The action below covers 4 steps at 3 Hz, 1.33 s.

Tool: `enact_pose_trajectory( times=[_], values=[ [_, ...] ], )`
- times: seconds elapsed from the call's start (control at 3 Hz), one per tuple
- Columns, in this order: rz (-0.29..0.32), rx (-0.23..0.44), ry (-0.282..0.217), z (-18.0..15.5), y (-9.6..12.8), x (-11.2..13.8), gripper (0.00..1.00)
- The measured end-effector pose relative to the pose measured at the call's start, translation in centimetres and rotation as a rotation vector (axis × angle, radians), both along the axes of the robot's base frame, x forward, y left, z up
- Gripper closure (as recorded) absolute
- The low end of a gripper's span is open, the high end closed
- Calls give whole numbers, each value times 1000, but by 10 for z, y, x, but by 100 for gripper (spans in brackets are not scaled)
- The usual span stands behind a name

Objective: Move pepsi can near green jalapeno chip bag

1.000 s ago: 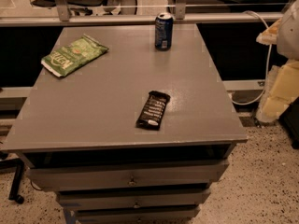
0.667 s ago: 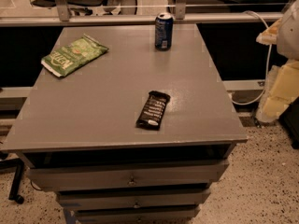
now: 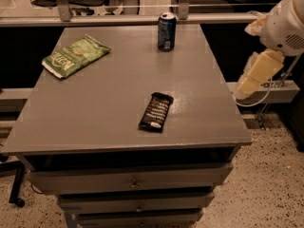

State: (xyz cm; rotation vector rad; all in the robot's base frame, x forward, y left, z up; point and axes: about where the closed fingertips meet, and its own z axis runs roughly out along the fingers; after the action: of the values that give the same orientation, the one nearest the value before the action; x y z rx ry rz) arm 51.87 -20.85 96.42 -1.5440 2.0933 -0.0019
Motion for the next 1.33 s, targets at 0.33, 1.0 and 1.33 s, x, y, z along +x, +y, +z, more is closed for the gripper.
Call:
enact_pose_trajectory(
  times=[0.33,1.0,1.33],
  values=[
    [-33,109,-111,0,2,67,0],
    [-64,431,-232,1,23,184,0],
    [-63,612,-237,-9,47,221,0]
  ],
)
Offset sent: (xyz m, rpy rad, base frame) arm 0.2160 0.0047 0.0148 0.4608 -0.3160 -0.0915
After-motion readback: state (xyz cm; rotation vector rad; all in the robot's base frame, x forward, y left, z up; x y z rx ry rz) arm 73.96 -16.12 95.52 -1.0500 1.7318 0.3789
